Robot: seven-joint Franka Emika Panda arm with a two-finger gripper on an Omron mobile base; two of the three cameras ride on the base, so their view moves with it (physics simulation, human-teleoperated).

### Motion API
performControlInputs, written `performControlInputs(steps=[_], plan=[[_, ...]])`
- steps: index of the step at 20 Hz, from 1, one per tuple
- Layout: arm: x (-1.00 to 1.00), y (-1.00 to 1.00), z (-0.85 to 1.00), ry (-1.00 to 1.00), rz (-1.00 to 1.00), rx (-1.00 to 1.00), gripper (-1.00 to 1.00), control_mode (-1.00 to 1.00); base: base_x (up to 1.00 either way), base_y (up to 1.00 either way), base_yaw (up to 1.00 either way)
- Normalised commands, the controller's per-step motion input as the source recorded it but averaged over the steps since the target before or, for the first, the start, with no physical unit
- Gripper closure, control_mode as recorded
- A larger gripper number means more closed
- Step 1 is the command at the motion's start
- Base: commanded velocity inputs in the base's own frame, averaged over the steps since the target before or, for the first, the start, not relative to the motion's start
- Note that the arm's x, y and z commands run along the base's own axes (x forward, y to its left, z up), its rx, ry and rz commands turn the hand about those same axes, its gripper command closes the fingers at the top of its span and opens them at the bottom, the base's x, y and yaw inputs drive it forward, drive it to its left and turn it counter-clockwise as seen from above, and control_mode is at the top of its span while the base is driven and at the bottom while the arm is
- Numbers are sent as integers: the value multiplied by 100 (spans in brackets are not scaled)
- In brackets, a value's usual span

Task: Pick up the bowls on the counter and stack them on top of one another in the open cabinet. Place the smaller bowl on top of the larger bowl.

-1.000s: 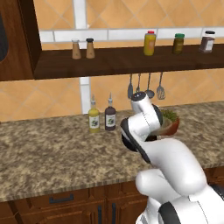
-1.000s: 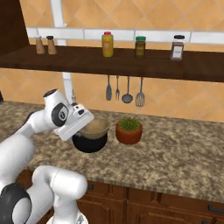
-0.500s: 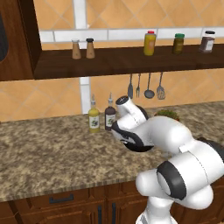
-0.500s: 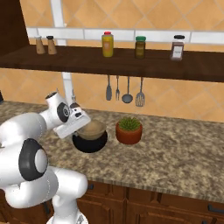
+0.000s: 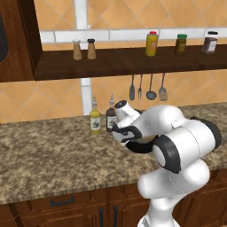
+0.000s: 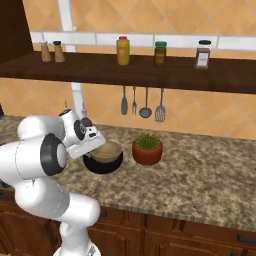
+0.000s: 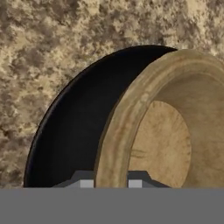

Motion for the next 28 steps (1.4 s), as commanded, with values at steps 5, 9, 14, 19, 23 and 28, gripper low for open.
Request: performControlInputs(steps=[5,9,14,19,23,28], plan=[[22,21,-20,-3,-7,0,100,-100,0,0,0],[5,10,-16,-3,-5,0,-100,-100,0,0,0],[0,-3,21,-7,-7,4,-100,-100,0,0,0],[-31,-5,67,-2,-6,9,-100,-100,0,0,0],[-82,2,16,0,-1,8,-100,-100,0,0,0],[-49,7,-37,0,0,2,-100,-100,0,0,0]])
